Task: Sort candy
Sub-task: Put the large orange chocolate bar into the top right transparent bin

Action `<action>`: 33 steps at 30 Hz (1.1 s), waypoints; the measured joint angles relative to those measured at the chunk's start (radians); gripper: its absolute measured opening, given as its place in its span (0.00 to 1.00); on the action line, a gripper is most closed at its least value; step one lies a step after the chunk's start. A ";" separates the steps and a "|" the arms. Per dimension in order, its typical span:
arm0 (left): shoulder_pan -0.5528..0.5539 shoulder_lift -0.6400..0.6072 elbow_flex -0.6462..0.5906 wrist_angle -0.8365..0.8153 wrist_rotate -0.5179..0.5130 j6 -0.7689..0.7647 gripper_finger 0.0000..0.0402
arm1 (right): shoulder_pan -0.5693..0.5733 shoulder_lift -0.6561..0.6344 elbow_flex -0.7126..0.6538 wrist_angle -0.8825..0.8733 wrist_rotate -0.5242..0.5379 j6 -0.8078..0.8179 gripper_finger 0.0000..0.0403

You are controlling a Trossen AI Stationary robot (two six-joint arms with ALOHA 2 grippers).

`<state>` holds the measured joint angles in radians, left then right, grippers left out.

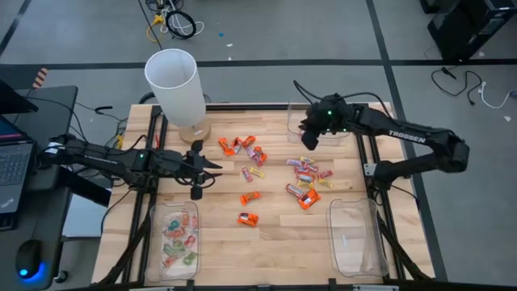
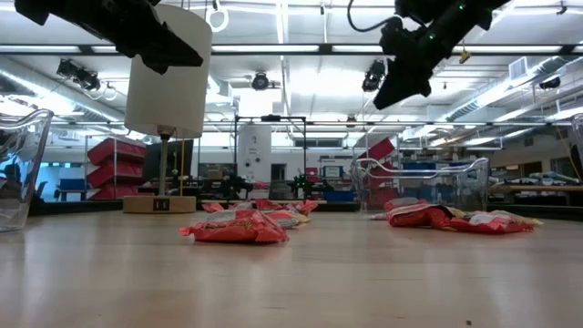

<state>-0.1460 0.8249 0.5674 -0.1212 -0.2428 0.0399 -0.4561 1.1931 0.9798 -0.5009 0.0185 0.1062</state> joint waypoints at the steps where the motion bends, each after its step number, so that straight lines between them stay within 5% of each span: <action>1: 0.000 0.000 0.000 -0.001 0.000 0.000 0.25 | 0.013 0.005 0.000 0.012 0.000 0.013 0.21; 18: 0.000 0.000 0.000 -0.004 0.000 -0.013 0.25 | 0.240 0.076 0.001 0.135 0.009 0.103 0.21; 33: 0.000 0.000 0.000 -0.009 0.000 -0.018 0.25 | 0.514 0.260 0.000 -0.162 0.115 0.225 0.21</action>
<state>-0.1463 0.8246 0.5674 -0.1304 -0.2428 0.0219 0.0577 1.4528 0.9802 -0.6631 0.1339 0.3310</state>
